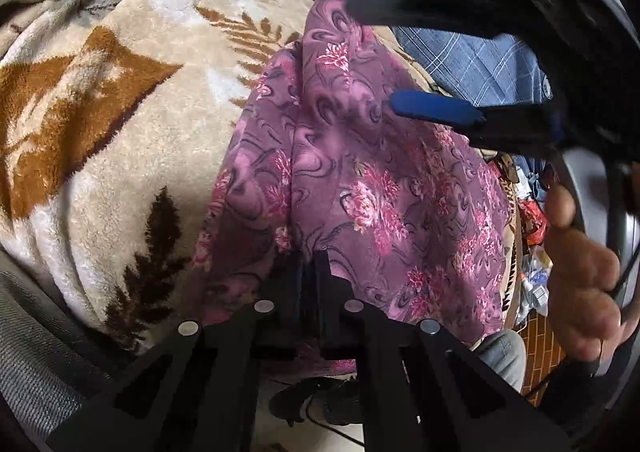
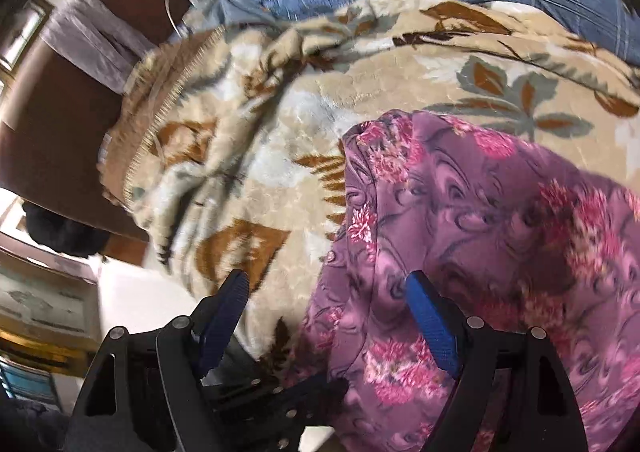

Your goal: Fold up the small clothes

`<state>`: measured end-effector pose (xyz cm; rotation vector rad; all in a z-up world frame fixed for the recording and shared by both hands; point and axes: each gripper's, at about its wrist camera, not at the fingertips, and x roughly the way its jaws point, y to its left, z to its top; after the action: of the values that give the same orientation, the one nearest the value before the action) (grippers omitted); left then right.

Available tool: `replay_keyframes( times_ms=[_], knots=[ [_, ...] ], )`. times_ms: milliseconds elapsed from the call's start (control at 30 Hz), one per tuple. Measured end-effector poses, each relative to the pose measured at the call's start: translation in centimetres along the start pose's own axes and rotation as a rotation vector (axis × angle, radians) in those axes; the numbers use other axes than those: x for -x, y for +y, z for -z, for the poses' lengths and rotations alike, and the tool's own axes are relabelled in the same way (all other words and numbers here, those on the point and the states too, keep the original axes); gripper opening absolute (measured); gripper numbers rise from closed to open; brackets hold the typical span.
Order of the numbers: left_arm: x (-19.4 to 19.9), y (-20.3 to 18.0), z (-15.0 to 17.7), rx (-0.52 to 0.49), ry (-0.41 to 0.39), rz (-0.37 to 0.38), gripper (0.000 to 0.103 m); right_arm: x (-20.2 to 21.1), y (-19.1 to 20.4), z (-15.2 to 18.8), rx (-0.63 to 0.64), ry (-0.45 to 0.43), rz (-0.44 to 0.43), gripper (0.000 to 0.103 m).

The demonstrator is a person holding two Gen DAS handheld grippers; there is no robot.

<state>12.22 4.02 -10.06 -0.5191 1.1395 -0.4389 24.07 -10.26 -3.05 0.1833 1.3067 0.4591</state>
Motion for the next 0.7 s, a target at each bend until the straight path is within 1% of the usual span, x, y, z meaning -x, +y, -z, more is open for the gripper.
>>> replay_keyframes(
  times_ms=[100, 167, 233, 267, 300, 367, 400, 500, 533, 567, 633, 700],
  knots=[
    [0.3, 0.9, -0.1, 0.057, -0.004, 0.033, 0.005, -1.3, 0.5, -1.1, 0.029, 0.050, 0.039, 0.082],
    [1.0, 2.0, -0.2, 0.105, -0.028, 0.037, 0.017, -1.5, 0.0, -1.6, -0.006, 0.047, 0.011, 0.082],
    [1.8, 2.6, -0.3, 0.132, -0.059, 0.040, 0.047, -1.7, -0.3, -1.6, -0.026, 0.053, -0.019, 0.082],
    [2.1, 2.8, -0.3, 0.140, -0.080, 0.032, 0.049, -1.9, -0.5, -1.5, -0.031, 0.056, -0.022, 0.082],
    [2.1, 2.8, -0.3, 0.144, -0.084, 0.023, 0.049, -2.2, -0.6, -1.3, -0.038, 0.061, -0.016, 0.082],
    [1.3, 3.1, -0.4, 0.159, -0.050, 0.031, 0.049, -2.6, -0.9, -1.1, -0.055, 0.075, -0.023, 0.082],
    [1.3, 3.3, -0.5, 0.168, -0.048, 0.039, 0.049, -2.7, -1.0, -0.9, -0.067, 0.078, -0.034, 0.082],
    [2.4, 3.9, -0.6, 0.200, -0.083, 0.069, 0.049, -2.7, -1.8, -0.6, -0.099, 0.079, -0.048, 0.082],
    [2.9, 4.2, -0.6, 0.212, -0.106, 0.081, 0.049, -2.7, -1.9, -0.6, -0.105, 0.079, -0.054, 0.082],
    [3.2, 4.1, -0.7, 0.214, -0.130, 0.077, 0.049, -2.7, -2.1, -0.6, -0.111, 0.080, -0.060, 0.082],
    [3.5, 3.6, -0.7, 0.199, -0.151, 0.044, 0.049, -2.6, -2.3, -0.5, -0.120, 0.078, -0.069, 0.082],
    [2.8, 3.1, -0.8, 0.170, -0.125, 0.006, 0.051, -2.5, -2.3, -0.6, -0.127, 0.074, -0.075, 0.082]
  ],
)
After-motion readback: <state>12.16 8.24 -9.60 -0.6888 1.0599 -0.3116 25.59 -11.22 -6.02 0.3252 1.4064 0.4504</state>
